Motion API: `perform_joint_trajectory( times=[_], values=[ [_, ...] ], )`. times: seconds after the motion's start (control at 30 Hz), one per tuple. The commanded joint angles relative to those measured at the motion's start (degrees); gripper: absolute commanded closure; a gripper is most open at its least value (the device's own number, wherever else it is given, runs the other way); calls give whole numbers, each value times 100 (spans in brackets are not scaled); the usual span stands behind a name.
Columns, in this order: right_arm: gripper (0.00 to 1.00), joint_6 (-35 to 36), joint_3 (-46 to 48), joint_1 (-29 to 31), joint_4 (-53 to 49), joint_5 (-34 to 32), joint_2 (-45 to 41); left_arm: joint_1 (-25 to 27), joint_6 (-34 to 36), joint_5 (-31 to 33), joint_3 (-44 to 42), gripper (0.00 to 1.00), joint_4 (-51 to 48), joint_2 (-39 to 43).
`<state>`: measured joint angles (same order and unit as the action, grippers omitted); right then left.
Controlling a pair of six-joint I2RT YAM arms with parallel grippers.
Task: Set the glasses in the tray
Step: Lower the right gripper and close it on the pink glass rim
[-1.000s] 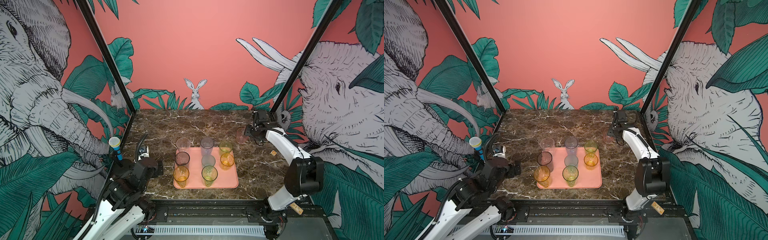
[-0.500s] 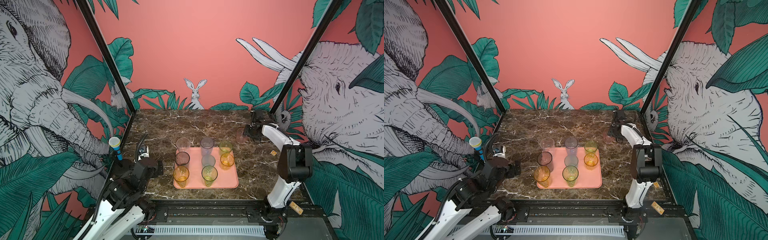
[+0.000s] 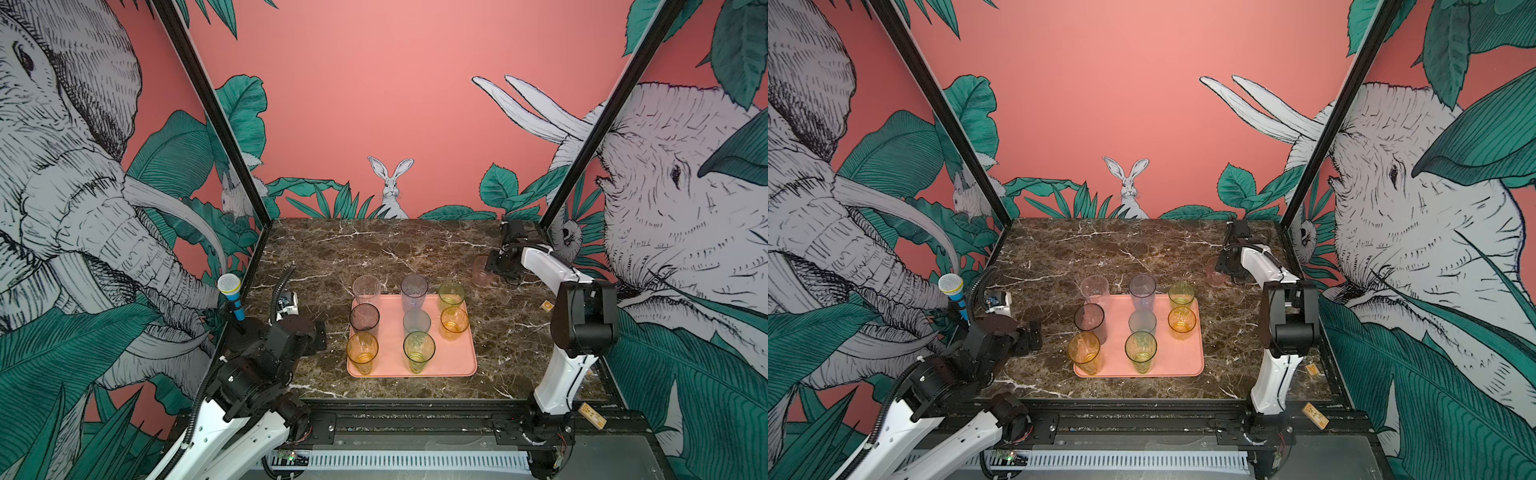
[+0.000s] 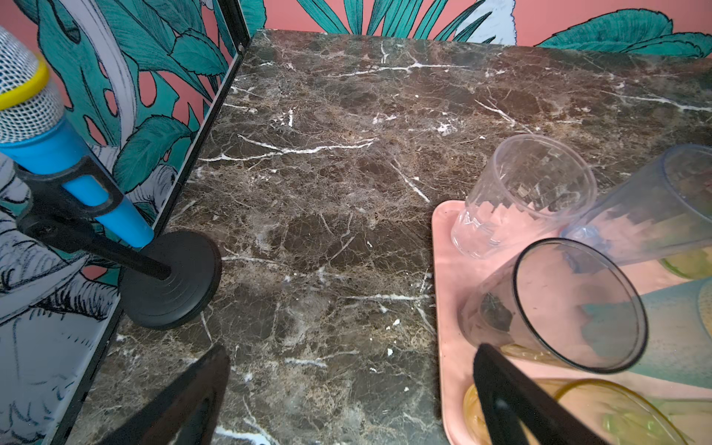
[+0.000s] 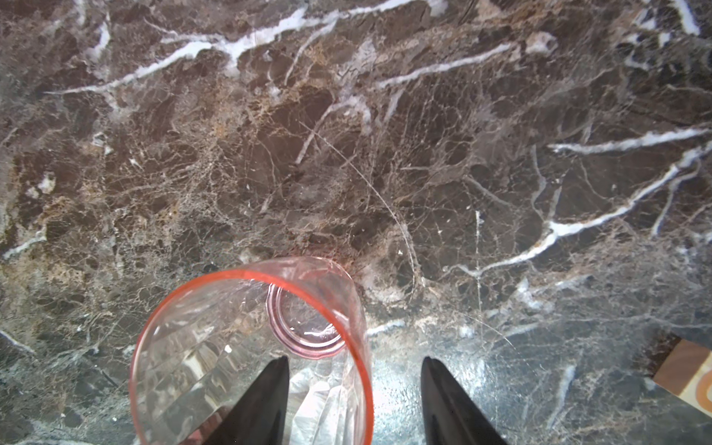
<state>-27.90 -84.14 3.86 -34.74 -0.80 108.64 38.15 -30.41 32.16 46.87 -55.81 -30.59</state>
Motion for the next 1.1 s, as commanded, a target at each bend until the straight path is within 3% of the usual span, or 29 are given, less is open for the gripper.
perform_joint_trajectory(
  times=[0.0,0.5,1.07],
  values=[
    [44,-40,-155,-34,-51,33,82,-17,-35,62,-37,1,-17,-17],
    [61,-84,-183,-69,-76,106,182,-11,-35,54,-40,1,-9,-18],
    [71,-93,-164,-88,-59,225,193,-14,-35,53,-52,1,5,-24]
  ],
)
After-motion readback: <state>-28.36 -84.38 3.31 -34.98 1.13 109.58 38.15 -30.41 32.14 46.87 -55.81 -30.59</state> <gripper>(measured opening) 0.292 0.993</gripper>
